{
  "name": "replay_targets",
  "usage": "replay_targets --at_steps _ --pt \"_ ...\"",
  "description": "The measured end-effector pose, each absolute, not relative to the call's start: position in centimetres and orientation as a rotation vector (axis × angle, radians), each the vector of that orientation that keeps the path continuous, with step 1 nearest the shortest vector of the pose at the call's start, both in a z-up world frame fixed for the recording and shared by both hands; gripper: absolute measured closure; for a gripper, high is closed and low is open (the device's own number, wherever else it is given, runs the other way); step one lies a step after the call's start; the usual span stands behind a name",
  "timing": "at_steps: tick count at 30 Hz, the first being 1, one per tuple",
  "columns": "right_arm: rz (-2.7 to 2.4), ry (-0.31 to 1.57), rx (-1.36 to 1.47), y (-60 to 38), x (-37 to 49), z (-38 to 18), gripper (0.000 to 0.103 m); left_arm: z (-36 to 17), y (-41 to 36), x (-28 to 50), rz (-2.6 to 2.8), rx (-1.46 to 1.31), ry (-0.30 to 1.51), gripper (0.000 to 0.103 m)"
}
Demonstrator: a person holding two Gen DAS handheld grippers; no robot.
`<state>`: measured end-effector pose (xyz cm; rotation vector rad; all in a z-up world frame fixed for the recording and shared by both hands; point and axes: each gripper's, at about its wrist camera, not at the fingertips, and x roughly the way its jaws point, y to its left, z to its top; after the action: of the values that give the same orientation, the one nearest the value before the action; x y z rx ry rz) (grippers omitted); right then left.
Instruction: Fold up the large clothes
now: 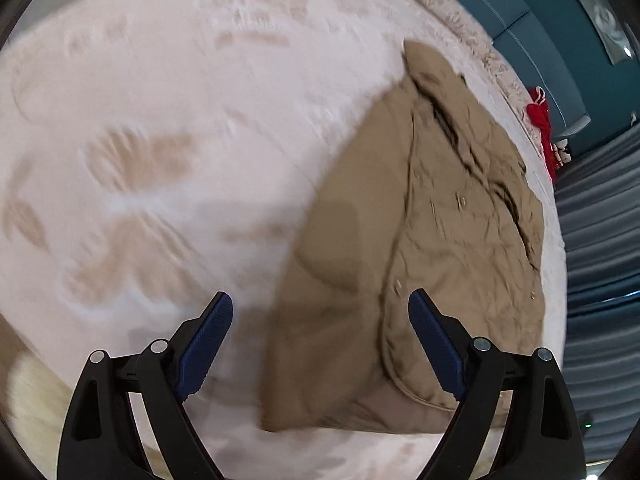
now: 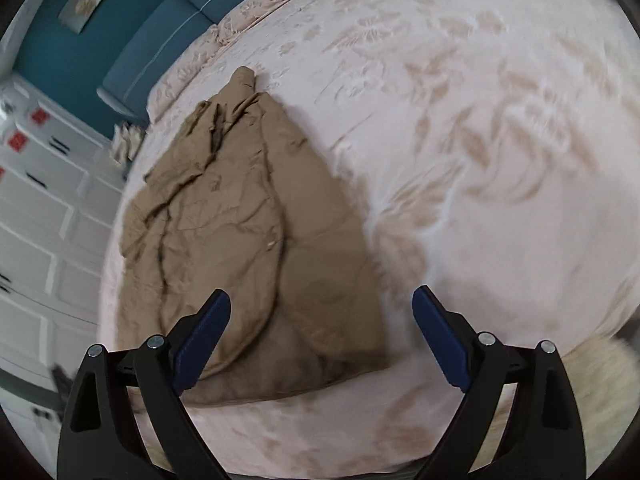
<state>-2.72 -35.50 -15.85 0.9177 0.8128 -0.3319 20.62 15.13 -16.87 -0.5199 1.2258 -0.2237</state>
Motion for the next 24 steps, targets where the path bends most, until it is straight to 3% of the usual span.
replay_targets --at_steps 5,6,7,9,10,11,12,14,24 --pt "-0.303 0.78 0.981 -33.9 -1.0 -16.9 0.014 -17.1 12.7 20.2 -0.204 -0.469 1.191 0.016" --pt "-0.304 0.772 0.99 -33.9 -1.2 -17.0 0.019 -17.0 12.6 20.2 -0.198 -0.47 1.188 0.019" --pt "-0.313 0.77 1.0 -33.8 -1.1 -17.1 0.031 -16.8 12.5 20.1 -0.198 -0.475 1.184 0.024" --pt "-0.317 0.777 1.0 -33.8 -0.9 -17.1 0.054 -16.5 12.3 20.0 -0.224 -0.491 1.198 0.063" --pt "-0.318 0.784 0.989 -33.8 -1.0 -17.0 0.076 -16.4 12.1 20.0 -0.227 -0.485 1.207 0.074" --pt "-0.317 0.799 0.971 -33.8 -0.9 -16.9 0.086 -16.1 12.1 19.9 -0.235 -0.481 1.211 0.087" --pt "-0.307 0.799 0.967 -33.9 -1.3 -16.7 0.089 -15.7 12.2 19.7 -0.246 -0.483 1.206 0.098" --pt "-0.302 0.791 0.952 -33.9 -1.8 -16.0 0.095 -14.7 12.4 19.3 -0.265 -0.479 1.188 0.1" --pt "-0.115 0.843 0.676 -30.3 -8.6 -7.5 0.098 -4.8 15.2 11.0 -0.418 -0.305 1.118 0.102"
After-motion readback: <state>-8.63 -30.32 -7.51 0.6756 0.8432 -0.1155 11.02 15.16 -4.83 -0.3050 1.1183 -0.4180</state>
